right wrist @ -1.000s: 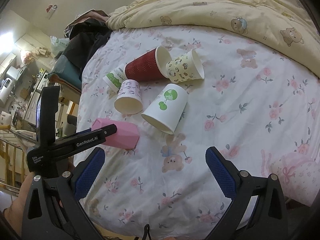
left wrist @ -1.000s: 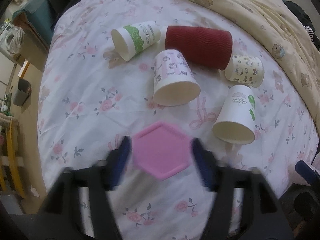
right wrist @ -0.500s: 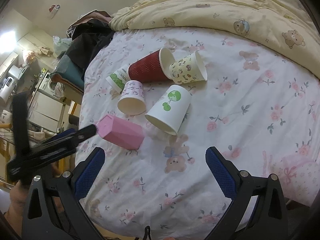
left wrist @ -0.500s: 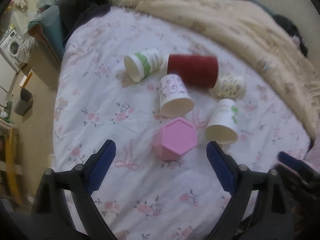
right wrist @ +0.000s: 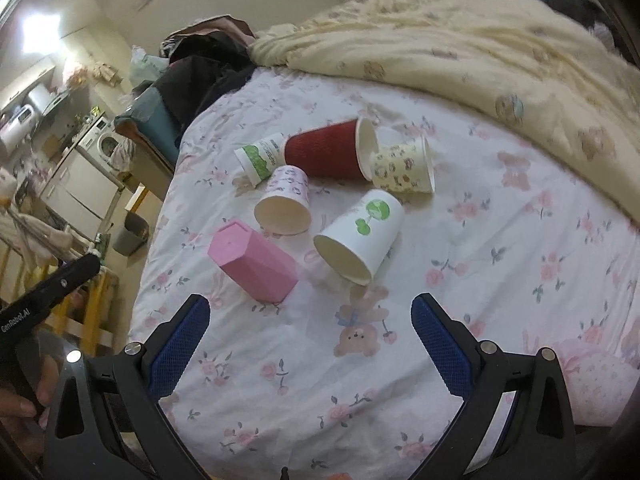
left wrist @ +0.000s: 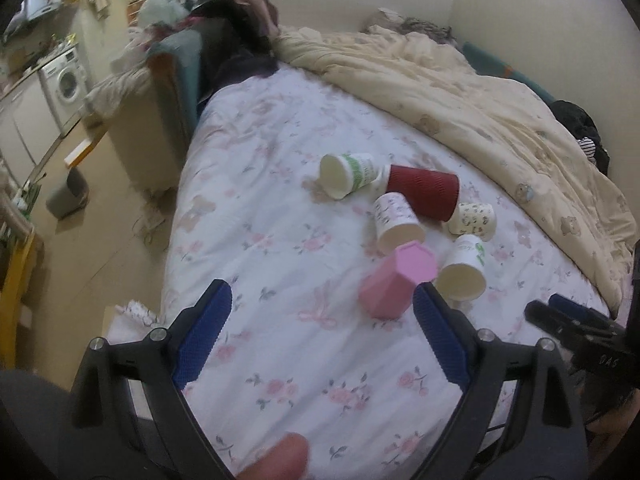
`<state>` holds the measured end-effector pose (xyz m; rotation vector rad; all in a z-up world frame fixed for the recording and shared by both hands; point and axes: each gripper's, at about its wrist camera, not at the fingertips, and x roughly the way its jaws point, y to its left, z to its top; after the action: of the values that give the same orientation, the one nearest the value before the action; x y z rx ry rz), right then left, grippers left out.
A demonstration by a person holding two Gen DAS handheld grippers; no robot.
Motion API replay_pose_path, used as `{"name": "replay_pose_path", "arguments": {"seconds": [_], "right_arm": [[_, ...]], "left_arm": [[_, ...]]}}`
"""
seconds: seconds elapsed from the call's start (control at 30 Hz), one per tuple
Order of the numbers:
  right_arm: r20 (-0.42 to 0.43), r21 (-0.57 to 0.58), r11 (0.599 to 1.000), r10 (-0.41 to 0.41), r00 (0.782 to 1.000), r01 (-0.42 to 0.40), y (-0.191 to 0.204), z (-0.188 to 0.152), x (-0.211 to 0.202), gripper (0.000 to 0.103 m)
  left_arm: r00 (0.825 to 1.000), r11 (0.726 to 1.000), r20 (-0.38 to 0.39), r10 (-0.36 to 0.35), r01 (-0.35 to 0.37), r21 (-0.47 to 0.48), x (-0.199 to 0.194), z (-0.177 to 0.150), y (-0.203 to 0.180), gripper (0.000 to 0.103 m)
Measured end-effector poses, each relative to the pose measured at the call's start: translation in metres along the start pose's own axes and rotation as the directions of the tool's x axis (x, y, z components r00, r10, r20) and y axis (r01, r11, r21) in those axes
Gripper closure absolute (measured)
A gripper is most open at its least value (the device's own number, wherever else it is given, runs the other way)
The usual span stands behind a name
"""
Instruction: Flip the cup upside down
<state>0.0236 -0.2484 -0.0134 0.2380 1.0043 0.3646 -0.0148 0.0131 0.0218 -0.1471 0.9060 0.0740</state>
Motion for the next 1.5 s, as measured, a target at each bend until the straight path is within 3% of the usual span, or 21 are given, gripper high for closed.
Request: {"name": "replay_pose_path", "arguments": {"seconds": [0.2,0.33,0.43,0.53,0.77,1.5], "right_arm": [[0.057,-0.052,0.998,-0.023,0.998,0.026,0.018,-0.009,-0.006,0.0],[0.097,-0.11,0.993,-0.039,0.994,0.049,0.032,-0.012,-0.007,0.0],[0.108,-0.131,0.989,-0.054,0.993,0.068,0.038,-0.012,-0.003,0.0],[0.089,-0.126,0.989,-0.067,0.994,0.078,0.036,-0.011,0.004,0.0],[0.086,-0.126,0.988,-0.077,0.993,0.087,0.037,-0.013,0.005,0.0],[0.093,-0.132,0.986,-0.092,0.991,0.104,0.037,-0.013,0.003,0.0]], "left_arm": [[0.999,1.0,0.031,-0.014,0.015,-0.022,0.0,-0.022,0.001,0.012],[0.999,1.0,0.042,-0.002,0.002,0.009,0.003,-0.026,-0.007,0.001],[0.998,1.0,0.069,0.008,-0.01,0.025,0.002,-0.024,-0.012,0.0],[0.996,0.999,0.079,0.034,-0.036,0.017,0.002,-0.023,-0.011,0.0],[0.999,1.0,0.047,0.023,-0.022,-0.007,0.007,-0.025,-0.005,0.0],[0.998,1.0,0.061,0.008,-0.01,0.028,0.003,-0.026,-0.014,0.0]]}}
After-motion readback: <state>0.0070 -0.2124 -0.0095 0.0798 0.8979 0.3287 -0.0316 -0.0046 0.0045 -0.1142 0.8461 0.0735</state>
